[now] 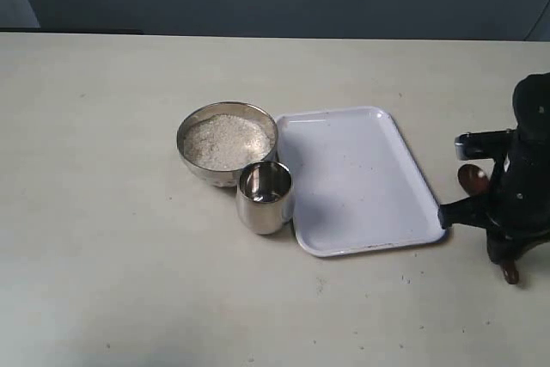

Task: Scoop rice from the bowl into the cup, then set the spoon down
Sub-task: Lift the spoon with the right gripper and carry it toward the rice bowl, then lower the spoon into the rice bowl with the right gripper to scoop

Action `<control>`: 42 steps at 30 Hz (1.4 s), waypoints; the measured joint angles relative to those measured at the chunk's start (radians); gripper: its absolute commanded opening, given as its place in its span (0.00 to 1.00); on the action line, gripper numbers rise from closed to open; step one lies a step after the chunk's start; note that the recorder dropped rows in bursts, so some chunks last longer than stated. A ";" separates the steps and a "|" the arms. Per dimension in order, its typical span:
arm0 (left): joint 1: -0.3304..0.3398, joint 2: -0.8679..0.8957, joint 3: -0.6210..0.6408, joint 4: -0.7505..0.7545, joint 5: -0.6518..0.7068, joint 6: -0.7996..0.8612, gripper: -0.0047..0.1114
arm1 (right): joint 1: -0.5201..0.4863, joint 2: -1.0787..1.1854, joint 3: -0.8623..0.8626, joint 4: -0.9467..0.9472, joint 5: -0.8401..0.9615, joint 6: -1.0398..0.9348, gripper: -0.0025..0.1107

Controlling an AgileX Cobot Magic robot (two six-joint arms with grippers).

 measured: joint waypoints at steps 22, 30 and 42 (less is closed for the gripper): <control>0.000 0.000 0.000 0.000 0.000 0.000 0.04 | 0.471 -0.154 -0.444 -0.352 0.400 -0.372 0.01; 0.000 0.000 0.000 0.000 0.000 0.000 0.04 | 0.635 0.052 -0.569 -0.652 0.421 -0.482 0.01; 0.000 0.000 0.000 0.000 0.000 0.000 0.04 | 0.736 0.210 -0.577 -0.939 0.419 -0.410 0.01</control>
